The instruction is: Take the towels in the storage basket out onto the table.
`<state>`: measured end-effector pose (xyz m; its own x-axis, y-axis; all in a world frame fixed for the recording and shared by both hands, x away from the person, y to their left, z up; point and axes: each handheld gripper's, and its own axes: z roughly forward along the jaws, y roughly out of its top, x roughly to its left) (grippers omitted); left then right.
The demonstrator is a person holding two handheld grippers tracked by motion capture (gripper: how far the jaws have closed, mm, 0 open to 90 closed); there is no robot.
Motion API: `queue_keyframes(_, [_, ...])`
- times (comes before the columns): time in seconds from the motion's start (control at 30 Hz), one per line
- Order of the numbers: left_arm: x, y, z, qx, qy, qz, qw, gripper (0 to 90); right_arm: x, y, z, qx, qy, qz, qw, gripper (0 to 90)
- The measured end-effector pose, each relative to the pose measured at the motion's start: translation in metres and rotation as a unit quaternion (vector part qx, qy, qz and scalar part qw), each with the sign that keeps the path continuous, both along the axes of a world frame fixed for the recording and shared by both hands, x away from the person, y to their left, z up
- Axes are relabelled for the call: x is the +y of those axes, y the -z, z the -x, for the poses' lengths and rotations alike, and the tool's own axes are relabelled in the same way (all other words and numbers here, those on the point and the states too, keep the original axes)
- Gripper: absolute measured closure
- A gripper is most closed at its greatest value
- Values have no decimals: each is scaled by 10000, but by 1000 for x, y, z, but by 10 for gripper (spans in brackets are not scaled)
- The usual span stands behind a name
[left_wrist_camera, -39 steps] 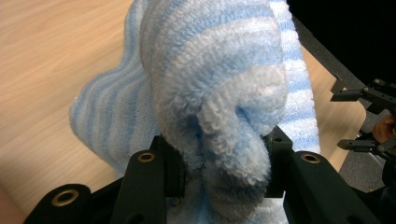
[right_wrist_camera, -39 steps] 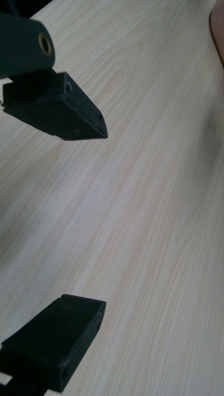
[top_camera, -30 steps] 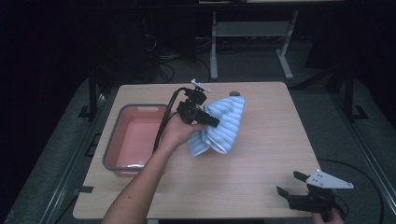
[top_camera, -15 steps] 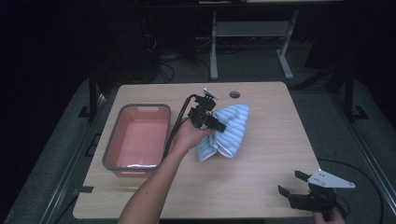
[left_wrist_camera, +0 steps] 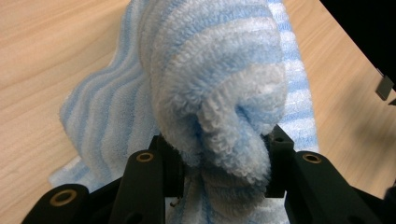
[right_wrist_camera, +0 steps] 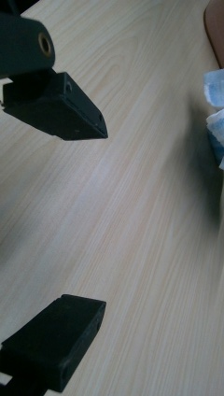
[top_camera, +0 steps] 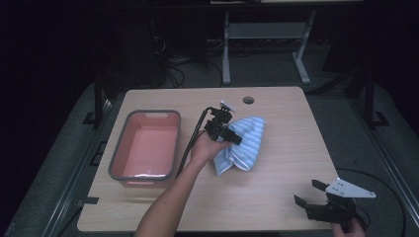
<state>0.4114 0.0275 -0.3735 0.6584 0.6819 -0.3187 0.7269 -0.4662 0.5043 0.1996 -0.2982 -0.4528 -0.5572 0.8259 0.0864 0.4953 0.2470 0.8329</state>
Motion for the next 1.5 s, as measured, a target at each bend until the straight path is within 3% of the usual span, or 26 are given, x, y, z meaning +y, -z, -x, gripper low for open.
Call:
queue_keyframes(0.57, [-9, 30, -4, 123, -163, 50, 9998, 597, 2, 0, 0, -5, -52, 42, 10000, 137])
queue_keyframes(1.0, [-17, 53, 2, 201, -20, -102, 9997, 554, 3, 0, 0, 11, -52, 33, 10000, 137])
queue_keyframes(1.27, [-18, 56, 5, 180, -50, -69, 9998, 508, 4, -1, 1, -16, -61, 62, 10000, 137])
queue_keyframes(1.5, [-18, 56, 7, 118, -157, 32, 9998, 415, 4, 0, 0, 0, -63, 69, 10000, 137])
